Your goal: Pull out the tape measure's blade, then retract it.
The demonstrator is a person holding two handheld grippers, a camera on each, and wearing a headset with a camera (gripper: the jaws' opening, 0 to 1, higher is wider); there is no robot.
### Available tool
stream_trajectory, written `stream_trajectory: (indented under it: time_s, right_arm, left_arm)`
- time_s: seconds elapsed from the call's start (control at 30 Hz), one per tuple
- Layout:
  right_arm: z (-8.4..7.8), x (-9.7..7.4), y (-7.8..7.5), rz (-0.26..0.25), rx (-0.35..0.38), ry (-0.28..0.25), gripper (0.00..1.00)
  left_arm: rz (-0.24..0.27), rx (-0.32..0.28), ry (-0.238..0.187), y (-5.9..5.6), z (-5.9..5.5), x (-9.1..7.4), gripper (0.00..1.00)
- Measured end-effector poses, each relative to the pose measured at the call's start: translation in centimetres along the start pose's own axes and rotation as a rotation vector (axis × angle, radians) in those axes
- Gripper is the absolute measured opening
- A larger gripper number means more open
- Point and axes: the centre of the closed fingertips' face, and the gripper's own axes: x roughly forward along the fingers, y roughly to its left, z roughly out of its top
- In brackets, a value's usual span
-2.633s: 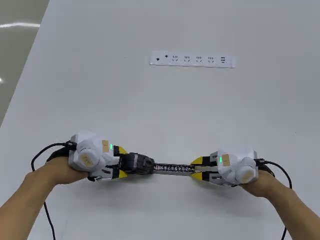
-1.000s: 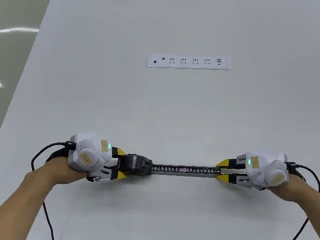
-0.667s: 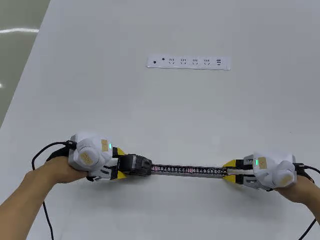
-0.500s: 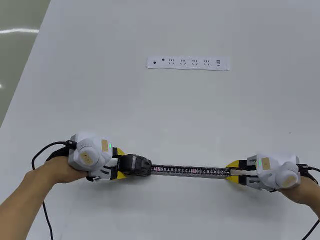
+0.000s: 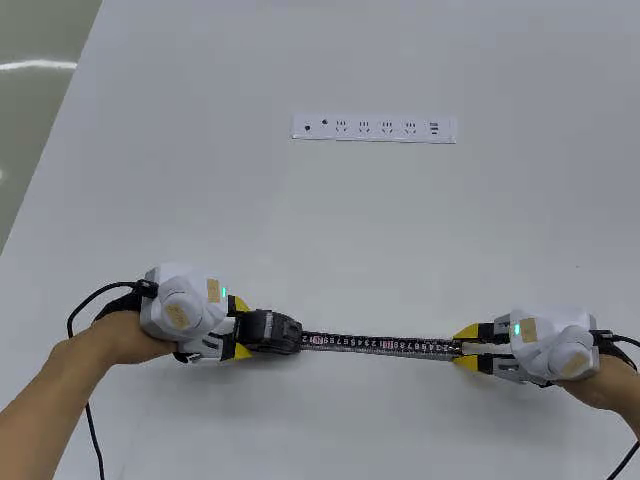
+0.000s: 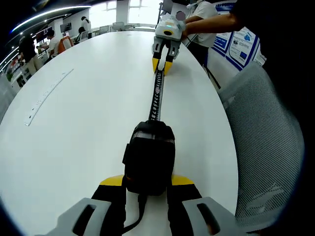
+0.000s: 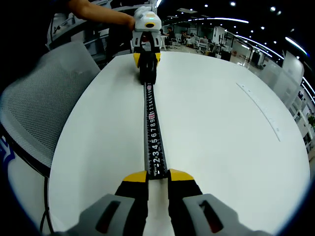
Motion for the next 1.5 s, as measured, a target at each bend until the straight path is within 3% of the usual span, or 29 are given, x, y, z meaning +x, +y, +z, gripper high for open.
stream_trajectory:
  time_s: [0.23,0.37,0.7,0.97,1.23,1.5]
  right_arm:
    - [-0.2,-0.1,0.0,-0.007,0.0,0.031,0.14]
    - [0.2,-0.2,-0.1,-0.013,0.003,0.011,0.2]
    - [-0.3,-0.7,-0.2,-0.033,0.003,0.026,0.23]
    - [-1.1,-1.6,-0.4,-0.07,0.033,0.027,0.29]
    - [-1.6,-2.5,0.2,-0.109,0.071,0.019,0.36]
    - [-1.7,-3.1,1.0,-0.155,0.13,-0.005,0.43]
  left_arm:
    - [-0.005,0.021,0.014,0.0,0.0,0.1,0.3]
    - [0.002,0.021,0.015,0.1,0.0,0.0,0.31]
    - [0.037,-0.024,-0.005,0.5,-0.3,-0.9,0.41]
    - [0.067,-0.093,-0.047,-0.1,-1.2,-1.5,0.49]
    - [0.116,-0.193,-0.141,-1.1,-1.7,-2.2,0.55]
    - [0.17,-0.259,-0.201,-2.1,-2.2,-2.5,0.62]
